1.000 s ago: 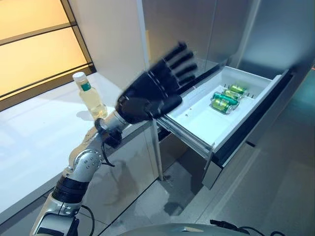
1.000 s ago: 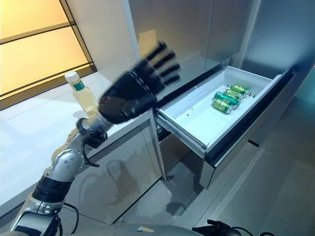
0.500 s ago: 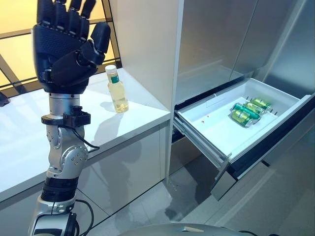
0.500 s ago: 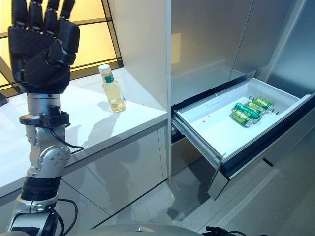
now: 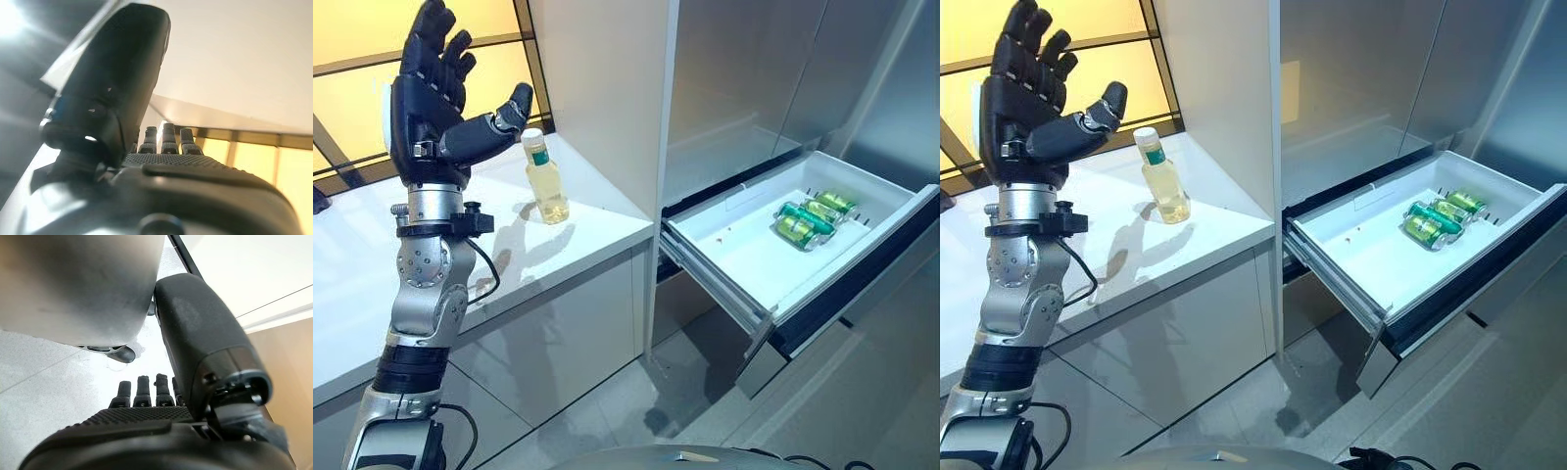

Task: Put drinks into fridge and close the fridge

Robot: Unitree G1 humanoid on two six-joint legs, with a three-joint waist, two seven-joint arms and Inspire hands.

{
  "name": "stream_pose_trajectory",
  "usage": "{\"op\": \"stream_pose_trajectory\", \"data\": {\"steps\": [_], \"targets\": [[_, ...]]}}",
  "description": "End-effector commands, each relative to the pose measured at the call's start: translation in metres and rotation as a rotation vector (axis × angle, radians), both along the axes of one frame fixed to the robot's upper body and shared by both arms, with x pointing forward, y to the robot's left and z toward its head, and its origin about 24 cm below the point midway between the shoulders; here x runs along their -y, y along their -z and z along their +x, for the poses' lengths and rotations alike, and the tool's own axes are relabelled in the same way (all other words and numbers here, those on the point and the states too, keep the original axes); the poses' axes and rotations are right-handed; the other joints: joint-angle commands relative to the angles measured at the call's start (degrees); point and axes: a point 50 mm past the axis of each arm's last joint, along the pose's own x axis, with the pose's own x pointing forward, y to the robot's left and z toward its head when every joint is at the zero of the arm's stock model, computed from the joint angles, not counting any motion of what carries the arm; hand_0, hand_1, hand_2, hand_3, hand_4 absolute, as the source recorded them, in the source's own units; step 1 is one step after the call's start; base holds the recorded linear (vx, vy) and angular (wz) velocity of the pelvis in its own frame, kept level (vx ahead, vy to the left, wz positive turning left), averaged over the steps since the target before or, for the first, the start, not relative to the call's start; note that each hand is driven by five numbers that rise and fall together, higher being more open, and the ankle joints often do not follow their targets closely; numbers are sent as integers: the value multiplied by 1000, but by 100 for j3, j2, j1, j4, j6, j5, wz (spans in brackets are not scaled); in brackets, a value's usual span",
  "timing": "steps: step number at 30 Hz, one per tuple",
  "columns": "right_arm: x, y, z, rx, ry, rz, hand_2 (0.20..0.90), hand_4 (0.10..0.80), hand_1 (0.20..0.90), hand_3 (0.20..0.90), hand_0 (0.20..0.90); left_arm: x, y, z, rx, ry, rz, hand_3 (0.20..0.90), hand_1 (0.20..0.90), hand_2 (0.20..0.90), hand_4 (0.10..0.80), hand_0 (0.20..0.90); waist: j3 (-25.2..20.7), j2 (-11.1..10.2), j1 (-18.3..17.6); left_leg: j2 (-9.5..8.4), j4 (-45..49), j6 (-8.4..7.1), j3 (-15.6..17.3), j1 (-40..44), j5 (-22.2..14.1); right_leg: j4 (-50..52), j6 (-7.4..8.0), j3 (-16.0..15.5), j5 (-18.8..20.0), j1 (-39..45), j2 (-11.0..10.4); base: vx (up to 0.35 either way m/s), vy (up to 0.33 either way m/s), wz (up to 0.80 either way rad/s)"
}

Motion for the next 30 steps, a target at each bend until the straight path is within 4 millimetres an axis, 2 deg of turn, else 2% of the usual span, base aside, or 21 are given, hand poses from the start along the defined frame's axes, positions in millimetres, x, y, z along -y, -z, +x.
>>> {"op": "stream_pose_trajectory", "data": {"steps": [1, 16, 30], "targets": [[-17, 3, 1, -27, -60, 48, 900, 800, 900, 900, 900, -9, -44, -2, 164, -58, 87, 900, 900, 900, 800, 900, -48, -74, -20, -31, 39, 48, 340, 305, -683, 164, 200, 540, -58, -63, -157, 15, 29, -11], [-8, 2, -2, -41, -46, 37, 900, 800, 900, 900, 900, -19, -1, 20, -66, -51, 72, 900, 900, 900, 800, 900, -7, -63, -240, -45, 39, 116, 570, 421, -746, 154, 236, 829, 24, -71, -135, 27, 25, -10], [-4, 2, -7, -50, -32, 31, 900, 800, 900, 900, 900, -33, 25, 30, -172, -187, 79, 900, 900, 900, 800, 900, 23, -57, -418, -75, 39, 190, 732, 510, -799, 263, 273, 1029, 21, -121, -152, 27, 23, -8]]}}
